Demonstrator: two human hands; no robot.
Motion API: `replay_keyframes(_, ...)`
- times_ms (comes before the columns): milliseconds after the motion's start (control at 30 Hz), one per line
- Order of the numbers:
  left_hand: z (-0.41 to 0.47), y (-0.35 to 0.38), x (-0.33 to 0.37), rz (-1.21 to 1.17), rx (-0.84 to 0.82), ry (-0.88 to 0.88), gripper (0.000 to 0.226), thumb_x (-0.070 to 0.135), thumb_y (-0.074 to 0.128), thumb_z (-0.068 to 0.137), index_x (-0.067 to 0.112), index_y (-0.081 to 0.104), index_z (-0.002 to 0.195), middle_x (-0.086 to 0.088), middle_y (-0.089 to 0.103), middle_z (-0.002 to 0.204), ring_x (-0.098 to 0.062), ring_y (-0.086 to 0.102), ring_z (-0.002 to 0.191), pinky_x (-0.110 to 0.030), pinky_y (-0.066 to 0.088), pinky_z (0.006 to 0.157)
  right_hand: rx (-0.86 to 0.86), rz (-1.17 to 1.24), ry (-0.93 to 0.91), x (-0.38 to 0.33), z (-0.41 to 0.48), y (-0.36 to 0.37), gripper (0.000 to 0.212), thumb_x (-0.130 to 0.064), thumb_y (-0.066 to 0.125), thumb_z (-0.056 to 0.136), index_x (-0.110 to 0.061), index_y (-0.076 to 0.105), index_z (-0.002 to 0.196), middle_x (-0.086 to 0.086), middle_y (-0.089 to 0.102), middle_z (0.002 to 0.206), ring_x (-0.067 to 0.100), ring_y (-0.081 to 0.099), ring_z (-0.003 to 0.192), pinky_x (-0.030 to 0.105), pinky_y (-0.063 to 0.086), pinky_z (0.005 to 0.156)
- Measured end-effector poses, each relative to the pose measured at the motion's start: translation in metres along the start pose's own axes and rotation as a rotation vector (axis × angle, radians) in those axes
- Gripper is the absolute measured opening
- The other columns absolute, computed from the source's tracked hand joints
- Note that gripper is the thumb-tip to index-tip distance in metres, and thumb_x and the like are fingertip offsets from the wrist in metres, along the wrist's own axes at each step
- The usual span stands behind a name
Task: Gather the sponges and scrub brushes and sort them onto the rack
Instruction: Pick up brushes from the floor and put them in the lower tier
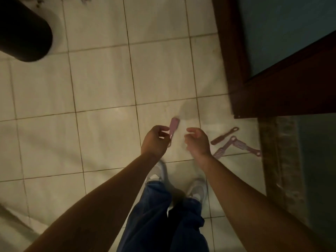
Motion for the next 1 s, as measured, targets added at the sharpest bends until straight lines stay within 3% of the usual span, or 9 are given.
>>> replay_keyframes(167, 0.074, 0.033, -0.058, 0.087, -0.066, -0.029, 0.039, 0.005, 0.060, 0.087, 0.020, 0.056, 0.123, 0.007, 0.062, 0.098, -0.002, 0.057, 0.075, -0.011, 0.041, 0.055, 0.011, 0.012, 0.032, 0.038, 0.080, 0.043, 0.036, -0.006, 0.044, 0.095, -0.016, 0.054, 0.128, 0.012, 0.061, 0.122, 0.029, 0.061, 0.104, 0.039, 0.052, 0.085)
replay_keyframes(267, 0.109, 0.048, -0.086, 0.079, -0.095, -0.048, 0.047, 0.004, 0.061, 0.087, 0.017, 0.051, 0.132, 0.003, 0.060, 0.107, 0.000, 0.056, 0.076, -0.008, 0.044, 0.052, 0.004, 0.047, 0.054, 0.061, 0.116, 0.061, 0.041, -0.008, 0.042, 0.096, -0.018, 0.050, 0.135, 0.010, 0.057, 0.129, 0.029, 0.059, 0.112, 0.043, 0.051, 0.095)
replay_keyframes(433, 0.147, 0.064, -0.104, -0.035, -0.078, -0.062, 0.045, 0.010, 0.058, 0.091, 0.014, 0.049, 0.135, -0.003, 0.062, 0.111, -0.015, 0.059, 0.093, -0.017, 0.046, 0.074, -0.022, 0.189, 0.095, 0.085, 0.152, 0.077, 0.038, -0.010, 0.043, 0.096, -0.024, 0.054, 0.130, 0.006, 0.060, 0.123, 0.024, 0.057, 0.111, 0.043, 0.048, 0.100)
replay_keyframes(567, 0.157, 0.080, -0.104, -0.049, -0.119, -0.073, 0.038, 0.013, 0.050, 0.094, 0.015, 0.051, 0.132, -0.008, 0.064, 0.115, -0.014, 0.059, 0.089, -0.025, 0.046, 0.080, -0.038, 0.333, 0.097, 0.089, 0.162, 0.081, 0.020, -0.014, 0.046, 0.098, -0.027, 0.062, 0.100, 0.003, 0.066, 0.094, 0.019, 0.060, 0.088, 0.029, 0.050, 0.077)
replay_keyframes(667, 0.155, 0.090, -0.104, -0.091, -0.151, -0.085, 0.035, 0.020, 0.048, 0.098, 0.016, 0.053, 0.133, -0.008, 0.066, 0.115, -0.016, 0.063, 0.094, -0.029, 0.050, 0.087, -0.072, 0.480, 0.133, 0.089, 0.160, 0.082, 0.018, -0.019, 0.051, 0.097, -0.020, 0.070, 0.095, 0.006, 0.073, 0.092, 0.018, 0.069, 0.084, 0.020, 0.056, 0.062)
replay_keyframes(733, 0.149, 0.098, -0.102, -0.139, -0.175, -0.095, 0.034, 0.023, 0.048, 0.099, 0.015, 0.053, 0.131, -0.008, 0.067, 0.113, -0.017, 0.066, 0.096, -0.031, 0.053, 0.088, -0.082, 0.504, 0.134, 0.088, 0.157, 0.078, 0.021, -0.013, 0.052, 0.095, -0.015, 0.072, 0.097, 0.008, 0.074, 0.090, 0.019, 0.072, 0.082, 0.023, 0.057, 0.060)
replay_keyframes(867, 0.137, 0.118, -0.098, -0.241, -0.212, -0.183, 0.024, 0.026, 0.046, 0.099, 0.012, 0.058, 0.114, 0.000, 0.069, 0.089, -0.009, 0.065, 0.069, -0.026, 0.051, 0.067, -0.107, 0.494, 0.107, 0.086, 0.151, 0.058, 0.034, 0.003, 0.045, 0.092, -0.015, 0.073, 0.087, 0.010, 0.073, 0.089, 0.023, 0.072, 0.076, 0.030, 0.059, 0.062)
replay_keyframes(933, 0.133, 0.133, -0.094, -0.270, -0.224, -0.211, 0.022, 0.025, 0.045, 0.099, 0.008, 0.058, 0.105, -0.002, 0.064, 0.080, -0.014, 0.058, 0.060, -0.029, 0.045, 0.060, -0.085, 0.423, 0.060, 0.089, 0.150, 0.038, 0.032, 0.004, 0.047, 0.089, -0.016, 0.070, 0.083, 0.006, 0.071, 0.085, 0.019, 0.069, 0.072, 0.025, 0.056, 0.058)
replay_keyframes(1000, 0.129, 0.150, -0.090, -0.310, -0.226, -0.248, 0.019, 0.028, 0.047, 0.099, 0.010, 0.054, 0.100, -0.005, 0.058, 0.079, -0.015, 0.049, 0.055, -0.029, 0.043, 0.055, 0.042, 0.228, -0.044, 0.094, 0.154, 0.009, 0.026, 0.001, 0.050, 0.086, -0.019, 0.066, 0.084, -0.005, 0.066, 0.082, 0.013, 0.062, 0.076, 0.018, 0.047, 0.061)
Point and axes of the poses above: each hand's wrist, its own z-axis towards the middle knuckle, its own y-axis out of the palm, x = y × z, the point moved 5 cm from there along z, towards the middle knuckle
